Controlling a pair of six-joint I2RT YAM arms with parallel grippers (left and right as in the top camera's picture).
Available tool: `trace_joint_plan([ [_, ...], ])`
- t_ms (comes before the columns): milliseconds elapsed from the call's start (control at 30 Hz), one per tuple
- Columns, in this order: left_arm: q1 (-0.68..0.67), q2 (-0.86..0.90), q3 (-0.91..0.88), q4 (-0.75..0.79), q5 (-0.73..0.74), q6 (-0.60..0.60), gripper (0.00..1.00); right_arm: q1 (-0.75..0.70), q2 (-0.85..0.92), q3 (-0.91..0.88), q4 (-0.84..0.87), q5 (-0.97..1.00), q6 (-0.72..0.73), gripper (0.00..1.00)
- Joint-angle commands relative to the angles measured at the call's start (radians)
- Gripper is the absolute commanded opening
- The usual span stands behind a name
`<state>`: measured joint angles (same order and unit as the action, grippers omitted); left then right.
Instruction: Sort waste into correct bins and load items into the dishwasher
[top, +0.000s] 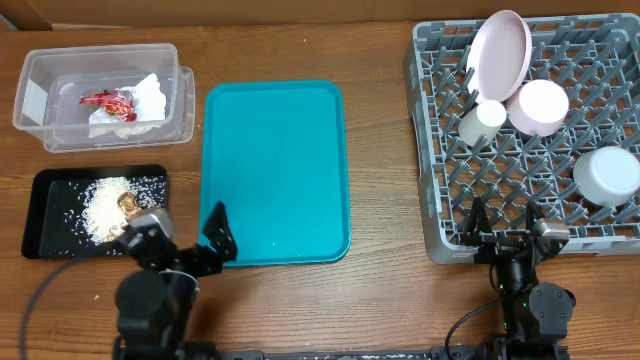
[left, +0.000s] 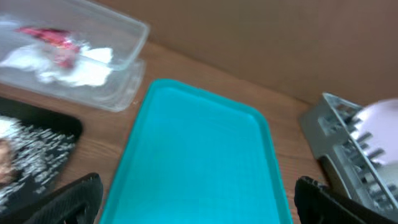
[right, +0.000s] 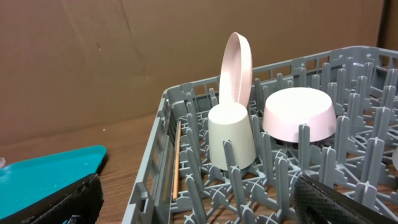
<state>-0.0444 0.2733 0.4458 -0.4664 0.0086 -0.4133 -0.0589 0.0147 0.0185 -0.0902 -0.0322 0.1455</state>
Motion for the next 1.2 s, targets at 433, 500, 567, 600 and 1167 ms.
trace_joint_plan([
  [433, 0.010, -0.270, -0.441, 0.410, 0.060, 0.146, 1.00, -0.004, -0.012, -0.011, 0.007, 0.013, 0.004, 1.00],
  [500, 0.021, -0.270, -0.441, 0.417, 0.060, 0.187, 1.00, -0.004, -0.012, -0.011, 0.007, 0.013, 0.003, 1.00],
  [567, 0.036, -0.270, -0.441, 0.409, 0.059, 0.227, 1.00, -0.004, -0.012, -0.011, 0.007, 0.013, 0.004, 1.00],
  [600, 0.043, -0.270, -0.441, 0.394, 0.058, 0.245, 1.00, -0.004, -0.012, -0.011, 0.007, 0.013, 0.004, 1.00],
  [1167, 0.053, -0.270, -0.441, 0.389, 0.014, 0.367, 1.00, -0.004, -0.012, -0.011, 0.007, 0.013, 0.004, 1.00],
])
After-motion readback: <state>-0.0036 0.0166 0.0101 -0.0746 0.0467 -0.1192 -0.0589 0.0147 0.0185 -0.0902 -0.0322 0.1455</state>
